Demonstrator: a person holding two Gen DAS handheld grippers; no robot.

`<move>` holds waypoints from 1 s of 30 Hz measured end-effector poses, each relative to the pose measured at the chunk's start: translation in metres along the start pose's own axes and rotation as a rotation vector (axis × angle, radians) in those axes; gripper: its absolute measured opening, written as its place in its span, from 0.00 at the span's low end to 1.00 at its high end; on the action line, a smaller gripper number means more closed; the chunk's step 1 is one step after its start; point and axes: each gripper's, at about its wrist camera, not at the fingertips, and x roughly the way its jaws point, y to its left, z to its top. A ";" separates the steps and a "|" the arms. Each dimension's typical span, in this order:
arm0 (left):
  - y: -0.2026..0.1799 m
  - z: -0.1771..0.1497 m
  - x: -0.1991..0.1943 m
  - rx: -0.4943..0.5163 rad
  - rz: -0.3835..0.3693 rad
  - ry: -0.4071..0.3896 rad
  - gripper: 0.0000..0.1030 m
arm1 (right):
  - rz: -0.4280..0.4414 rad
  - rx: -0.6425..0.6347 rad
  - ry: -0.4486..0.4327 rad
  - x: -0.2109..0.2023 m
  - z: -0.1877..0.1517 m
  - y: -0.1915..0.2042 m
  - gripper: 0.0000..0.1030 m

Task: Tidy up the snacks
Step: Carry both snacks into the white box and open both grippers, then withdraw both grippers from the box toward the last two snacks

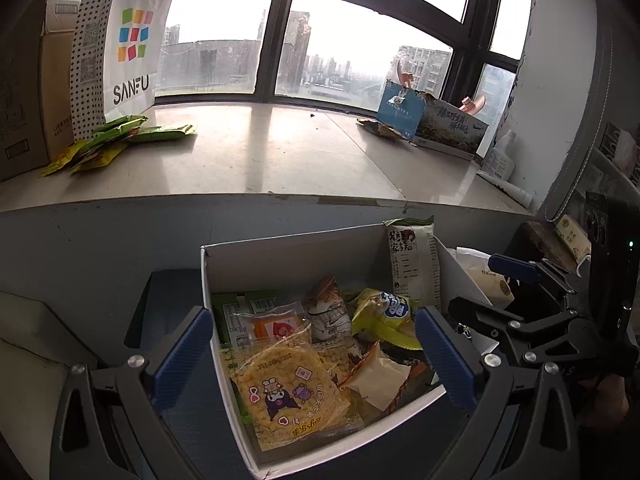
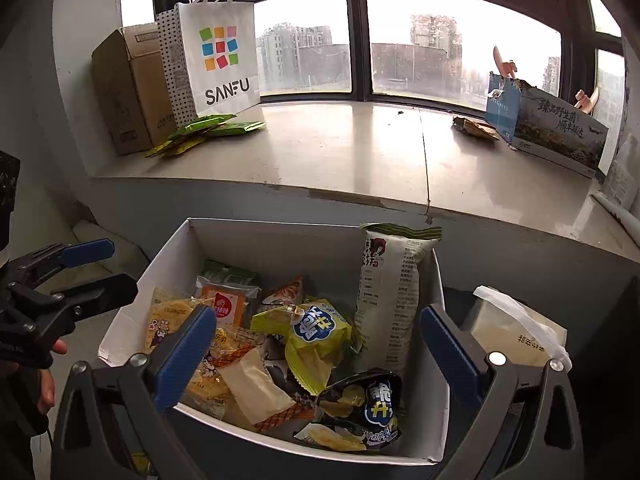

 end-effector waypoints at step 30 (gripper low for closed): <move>-0.026 -0.210 -0.159 0.134 0.002 -0.030 1.00 | 0.177 0.040 -0.097 -0.173 -0.202 0.034 1.00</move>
